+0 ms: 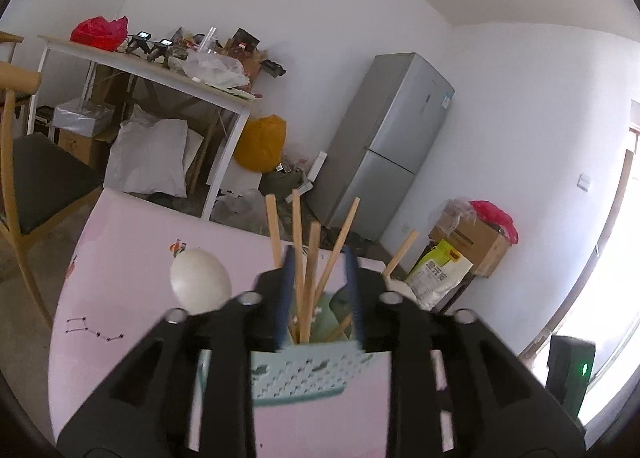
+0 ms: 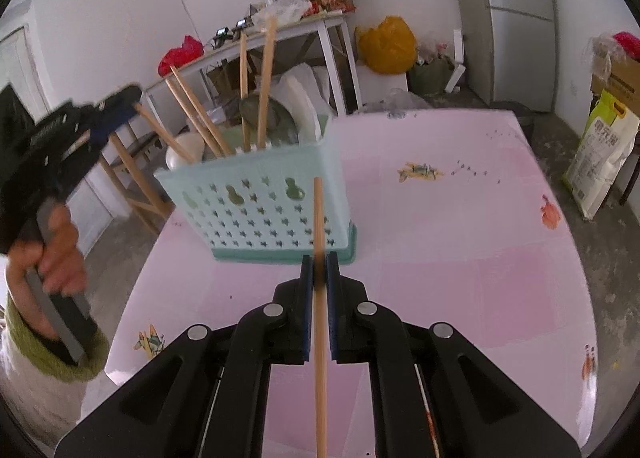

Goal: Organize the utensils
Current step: 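Lower the left chopstick into the holder and open the left gripper, then lower the right chopstick into the holder and open the right gripper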

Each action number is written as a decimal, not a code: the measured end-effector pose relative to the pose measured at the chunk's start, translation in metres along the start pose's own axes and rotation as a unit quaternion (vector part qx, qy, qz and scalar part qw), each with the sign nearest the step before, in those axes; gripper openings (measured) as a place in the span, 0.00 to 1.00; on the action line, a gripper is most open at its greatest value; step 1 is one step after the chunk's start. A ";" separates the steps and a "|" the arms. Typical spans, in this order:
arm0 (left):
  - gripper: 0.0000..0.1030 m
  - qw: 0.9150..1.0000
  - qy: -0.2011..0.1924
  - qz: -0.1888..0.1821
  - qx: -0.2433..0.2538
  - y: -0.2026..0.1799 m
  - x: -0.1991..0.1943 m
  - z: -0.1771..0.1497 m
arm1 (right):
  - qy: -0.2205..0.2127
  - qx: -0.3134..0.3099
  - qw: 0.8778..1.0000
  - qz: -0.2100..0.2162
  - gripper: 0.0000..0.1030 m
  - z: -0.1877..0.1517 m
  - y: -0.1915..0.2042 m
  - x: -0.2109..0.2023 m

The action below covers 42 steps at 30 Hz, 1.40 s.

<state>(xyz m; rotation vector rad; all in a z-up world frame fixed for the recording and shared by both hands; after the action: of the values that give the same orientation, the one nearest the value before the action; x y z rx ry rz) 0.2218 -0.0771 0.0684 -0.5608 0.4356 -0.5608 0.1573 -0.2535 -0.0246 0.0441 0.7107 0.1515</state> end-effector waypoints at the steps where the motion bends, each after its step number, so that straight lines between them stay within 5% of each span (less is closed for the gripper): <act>1: 0.29 1.000 0.001 0.002 0.005 0.001 -0.006 -0.002 | -0.005 -0.001 1.000 -0.001 0.07 0.002 0.000 -0.003; 10: 0.49 0.999 0.013 0.025 0.019 0.020 -0.048 -0.025 | -0.093 -0.020 0.995 -0.005 0.07 0.066 0.010 -0.048; 20: 0.66 0.990 0.053 0.123 0.042 0.061 -0.064 -0.061 | -0.206 -0.082 0.975 0.004 0.07 0.170 0.049 -0.089; 26: 0.73 0.985 0.045 0.149 0.068 0.069 -0.070 -0.062 | -0.226 -0.099 0.969 0.001 0.07 0.205 0.065 -0.082; 35: 0.81 0.983 0.040 0.161 0.080 0.071 -0.070 -0.061 | -0.208 -0.109 0.972 -0.011 0.07 0.200 0.075 -0.045; 42: 0.83 0.980 0.049 0.170 0.087 0.073 -0.067 -0.063 | -0.138 -0.097 0.986 -0.015 0.08 0.147 0.061 0.006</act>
<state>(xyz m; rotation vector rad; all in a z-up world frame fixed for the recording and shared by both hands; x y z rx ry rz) 0.1645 -0.0086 -0.0086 -0.2829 0.5563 -0.2944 0.2507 -0.1911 0.0884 -0.1302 0.4172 0.1807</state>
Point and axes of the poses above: each gripper's, at about its wrist camera, not at the fingertips, and x roughly the way its jaws point, y to its left, z to its top, the point moved 9 cm from there along x, roughly the way its jaws point, and after that the axes turned 11 degrees about -x, right-handed, at the moved point
